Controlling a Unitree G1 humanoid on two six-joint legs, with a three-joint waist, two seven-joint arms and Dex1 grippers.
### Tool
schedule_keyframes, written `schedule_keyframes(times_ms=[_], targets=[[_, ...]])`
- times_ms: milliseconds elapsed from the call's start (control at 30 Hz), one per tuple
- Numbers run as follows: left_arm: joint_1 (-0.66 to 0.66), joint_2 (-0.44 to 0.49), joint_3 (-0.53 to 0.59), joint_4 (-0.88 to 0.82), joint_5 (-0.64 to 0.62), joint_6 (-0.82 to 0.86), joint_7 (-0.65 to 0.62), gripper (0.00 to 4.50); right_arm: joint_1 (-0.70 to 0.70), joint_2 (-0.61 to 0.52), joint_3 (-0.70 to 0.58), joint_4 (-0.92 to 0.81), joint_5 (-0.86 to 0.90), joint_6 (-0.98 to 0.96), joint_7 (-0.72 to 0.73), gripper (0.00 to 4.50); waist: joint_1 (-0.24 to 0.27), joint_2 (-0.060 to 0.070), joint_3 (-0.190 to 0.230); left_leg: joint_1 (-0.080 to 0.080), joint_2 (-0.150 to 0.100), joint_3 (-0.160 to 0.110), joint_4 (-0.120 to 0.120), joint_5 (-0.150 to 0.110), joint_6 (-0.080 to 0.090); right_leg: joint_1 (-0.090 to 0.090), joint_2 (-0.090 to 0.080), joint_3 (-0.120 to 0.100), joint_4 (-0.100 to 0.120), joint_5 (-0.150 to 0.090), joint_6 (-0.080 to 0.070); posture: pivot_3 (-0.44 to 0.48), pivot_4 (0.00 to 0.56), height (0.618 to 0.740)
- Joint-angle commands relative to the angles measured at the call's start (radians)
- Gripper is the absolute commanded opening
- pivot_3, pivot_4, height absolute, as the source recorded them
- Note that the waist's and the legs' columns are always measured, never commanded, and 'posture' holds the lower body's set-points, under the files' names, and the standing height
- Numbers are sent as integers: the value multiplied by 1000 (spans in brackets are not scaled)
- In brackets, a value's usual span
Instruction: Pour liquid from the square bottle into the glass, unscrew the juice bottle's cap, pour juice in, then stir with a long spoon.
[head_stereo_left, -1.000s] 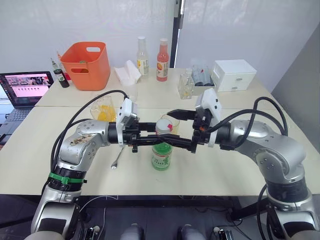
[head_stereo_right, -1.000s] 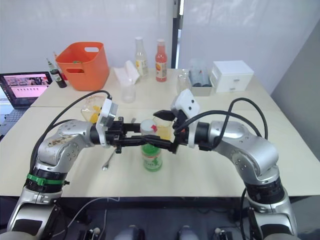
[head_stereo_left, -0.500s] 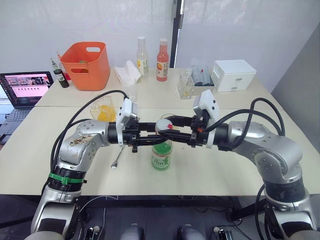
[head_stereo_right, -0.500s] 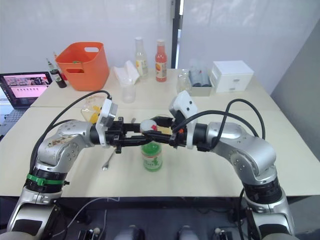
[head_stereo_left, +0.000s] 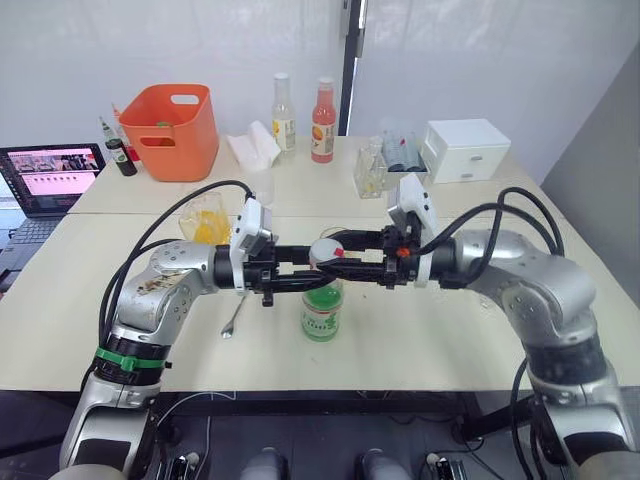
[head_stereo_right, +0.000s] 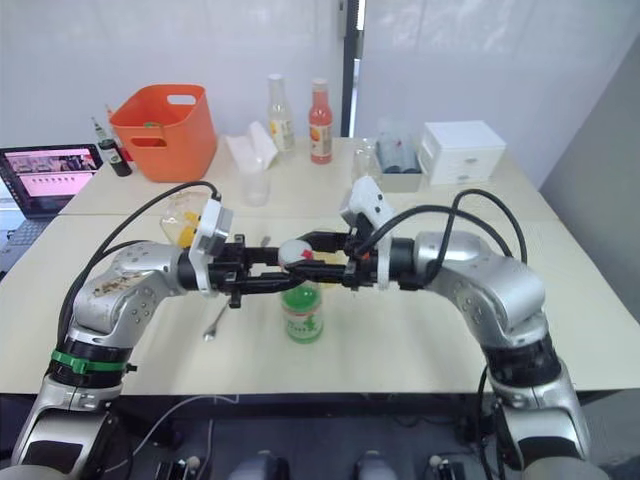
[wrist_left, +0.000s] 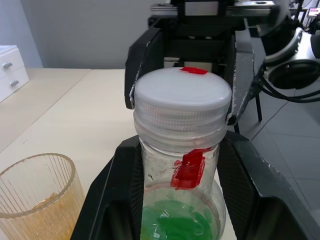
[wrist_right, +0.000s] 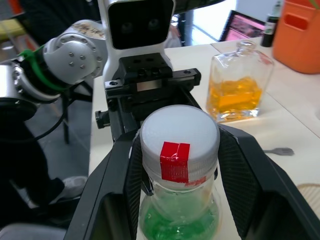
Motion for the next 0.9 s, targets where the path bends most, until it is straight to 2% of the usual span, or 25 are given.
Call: schedule_keyframes(times_ms=[33, 133, 333, 400, 500, 567, 600, 667, 733, 900], targets=[[14, 11, -16, -19, 3, 3, -17, 1598, -116, 22, 39, 165, -8, -92, 241, 1689, 0, 0, 0, 0, 0, 0, 0, 0, 0, 0, 0, 0, 0, 0, 0, 0, 150, 715], [14, 9, -17, -21, 3, 3, -16, 1598, -225, 49, 91, 338, -72, -166, 403, 1689, 0, 0, 0, 0, 0, 0, 0, 0, 0, -1, 0, 0, 0, 0, 0, 0, 150, 715], [17, 7, -17, -25, 2, 1, -11, 1598, -309, 92, 100, 478, -129, -208, 528, 1689, 4, 0, 0, -1, 0, 0, 0, 0, 0, -1, 0, 0, 0, 0, 0, 0, 150, 715], [19, 7, -15, -24, 2, 0, -10, 1598, -317, 101, 85, 487, -130, -199, 533, 2733, 3, 0, 0, -1, 0, 0, 0, 0, 0, -1, -1, 0, 0, 0, 0, 0, 150, 715], [20, 5, -15, -19, 5, -4, -10, 1598, -312, 104, 42, 462, -107, -172, 516, 3758, 2, 0, 0, -1, 0, 0, 0, 0, 0, -1, 0, 0, 1, 0, 0, 0, 150, 715], [20, 5, -16, -14, 8, -8, -10, 1598, -296, 96, 5, 417, -81, -148, 486, 4422, 4, 0, 0, -1, 0, 0, 0, 0, 0, -1, 0, -1, 1, 0, 0, 0, 150, 715], [20, 5, -16, -14, 9, -10, -10, 1598, -289, 95, -6, 400, -74, -138, 476, 4466, 4, 0, 0, -1, 0, 0, 0, 0, 0, -1, -1, -1, 1, 0, 0, 0, 150, 715], [19, 8, -16, -9, 12, -14, -9, 1598, -211, 65, -68, 231, -25, -71, 386, 4466, 9, 0, 0, -1, 0, 0, 0, 0, 0, -1, -1, -1, 1, 0, 0, 0, 150, 715], [20, 11, -14, -10, 12, -17, -8, 1598, -126, 41, -107, 59, -12, -5, 255, 4466, 12, 0, 0, -1, 0, -2, 0, 0, 0, -1, -2, -2, 1, 0, 0, 0, 150, 715], [24, 15, -11, -14, 9, -20, -9, 1598, 18, 72, -143, -224, -26, 172, -103, 4466, 3, 0, 0, 0, 0, -1, -1, 0, 0, -1, -2, -1, 2, 0, 0, 0, 150, 715]])
